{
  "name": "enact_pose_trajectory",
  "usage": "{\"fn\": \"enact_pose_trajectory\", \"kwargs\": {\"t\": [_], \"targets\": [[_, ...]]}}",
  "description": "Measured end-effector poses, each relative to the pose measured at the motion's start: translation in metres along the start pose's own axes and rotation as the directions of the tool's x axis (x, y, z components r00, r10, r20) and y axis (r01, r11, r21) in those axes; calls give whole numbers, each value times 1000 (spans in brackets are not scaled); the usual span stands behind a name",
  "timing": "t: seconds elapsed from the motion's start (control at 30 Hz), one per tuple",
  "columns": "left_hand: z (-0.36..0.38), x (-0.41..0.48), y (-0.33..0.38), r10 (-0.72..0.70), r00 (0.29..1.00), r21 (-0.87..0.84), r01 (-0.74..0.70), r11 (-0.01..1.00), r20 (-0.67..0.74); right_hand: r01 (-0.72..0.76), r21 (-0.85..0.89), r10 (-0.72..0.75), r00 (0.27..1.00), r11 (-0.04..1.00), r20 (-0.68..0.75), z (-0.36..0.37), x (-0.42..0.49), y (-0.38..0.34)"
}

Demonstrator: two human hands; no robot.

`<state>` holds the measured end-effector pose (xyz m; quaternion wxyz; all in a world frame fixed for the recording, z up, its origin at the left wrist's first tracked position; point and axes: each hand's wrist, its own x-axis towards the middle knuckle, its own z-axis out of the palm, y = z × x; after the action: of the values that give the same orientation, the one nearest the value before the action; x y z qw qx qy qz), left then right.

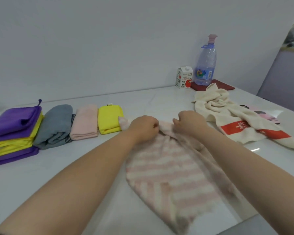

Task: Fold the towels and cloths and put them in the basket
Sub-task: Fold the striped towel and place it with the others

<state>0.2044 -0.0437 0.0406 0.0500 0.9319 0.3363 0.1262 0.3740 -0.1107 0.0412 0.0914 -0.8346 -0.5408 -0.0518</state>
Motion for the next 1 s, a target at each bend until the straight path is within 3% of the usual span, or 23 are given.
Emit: {"fn": "enact_pose_trajectory", "kwargs": {"t": [0.07, 0.13, 0.2, 0.27, 0.37, 0.47, 0.7, 0.93, 1.0], "targets": [[2, 1, -5, -60, 995, 14, 62, 998, -84, -29, -22, 30, 999, 999, 37, -2, -1, 6], [4, 3, -10, -98, 984, 80, 111, 991, -149, -11, -21, 15, 984, 1000, 176, -3, -1, 11], [5, 10, -17, -96, 983, 186, 125, 975, -155, 5, 88, -31, 952, 996, 304, -5, 0, 15], [6, 22, -26, -125, 989, 249, 140, 958, -75, -2, 186, -66, 932, 983, 357, -7, 3, 21], [0, 36, -38, -259, 947, 98, 244, 965, 191, 29, 189, -102, 915, 982, 390, -5, 7, 23], [-8, 47, -43, -191, 881, 102, 163, 981, 433, 79, 180, -147, 903, 980, 403, -3, 16, 20], [-14, 57, -45, -80, 780, 15, 90, 996, 620, 98, 285, -255, 767, 954, 589, -17, 26, 4], [-23, 58, -47, 49, 665, -321, 293, 901, 745, 186, 168, -250, 691, 968, 678, -18, 28, -13], [-26, 58, -51, 99, 630, -355, 295, 887, 770, 221, 127, -246, 681, 967, 690, -19, 27, -17]]}}
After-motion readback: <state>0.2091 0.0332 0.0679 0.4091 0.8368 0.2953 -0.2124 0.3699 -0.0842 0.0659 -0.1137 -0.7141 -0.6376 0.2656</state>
